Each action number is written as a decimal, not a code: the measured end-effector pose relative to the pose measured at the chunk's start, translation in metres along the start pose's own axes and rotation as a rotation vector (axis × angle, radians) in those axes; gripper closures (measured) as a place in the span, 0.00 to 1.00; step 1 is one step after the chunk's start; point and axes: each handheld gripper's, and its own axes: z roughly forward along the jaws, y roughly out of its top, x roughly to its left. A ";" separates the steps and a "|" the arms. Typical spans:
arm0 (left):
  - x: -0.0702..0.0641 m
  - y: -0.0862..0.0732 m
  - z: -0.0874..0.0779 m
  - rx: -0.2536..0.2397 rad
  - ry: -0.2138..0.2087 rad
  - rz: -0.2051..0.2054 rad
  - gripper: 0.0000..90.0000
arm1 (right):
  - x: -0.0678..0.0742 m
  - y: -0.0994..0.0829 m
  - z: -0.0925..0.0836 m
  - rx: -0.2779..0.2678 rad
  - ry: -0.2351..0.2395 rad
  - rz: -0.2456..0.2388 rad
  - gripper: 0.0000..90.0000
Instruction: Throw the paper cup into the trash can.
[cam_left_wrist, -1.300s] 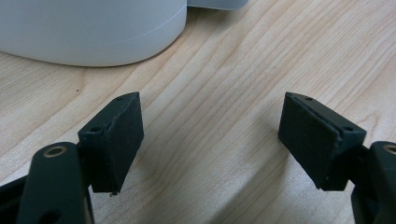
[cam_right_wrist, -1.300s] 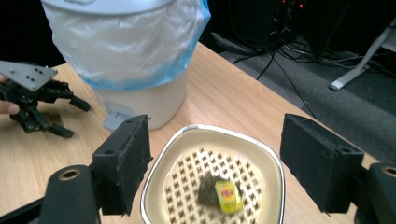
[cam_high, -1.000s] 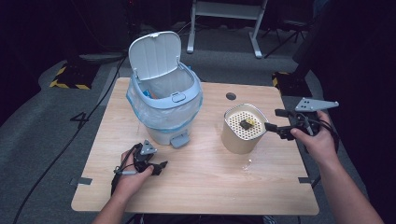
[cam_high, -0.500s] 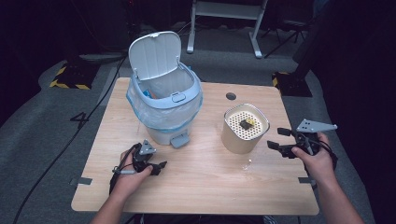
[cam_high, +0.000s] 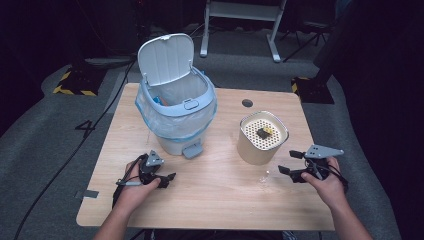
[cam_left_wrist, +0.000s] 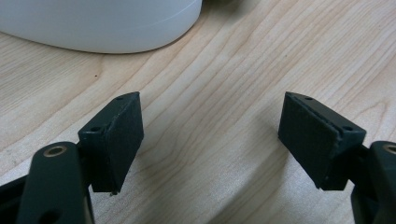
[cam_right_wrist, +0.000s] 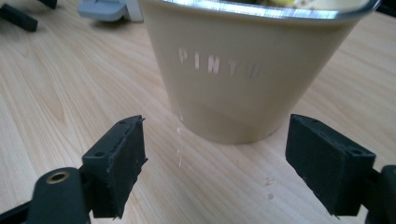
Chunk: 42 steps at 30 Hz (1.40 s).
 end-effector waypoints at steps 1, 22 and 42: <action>0.000 0.000 0.000 -0.002 0.001 -0.001 0.25 | 0.001 -0.003 0.002 0.007 0.001 0.000 0.23; 0.002 -0.002 -0.001 0.009 0.038 -0.038 0.17 | 0.012 -0.058 0.034 0.120 0.013 -0.008 0.21; 0.010 -0.003 -0.035 -0.046 -0.026 -0.050 0.43 | 0.012 -0.059 0.034 0.129 -0.020 0.003 0.15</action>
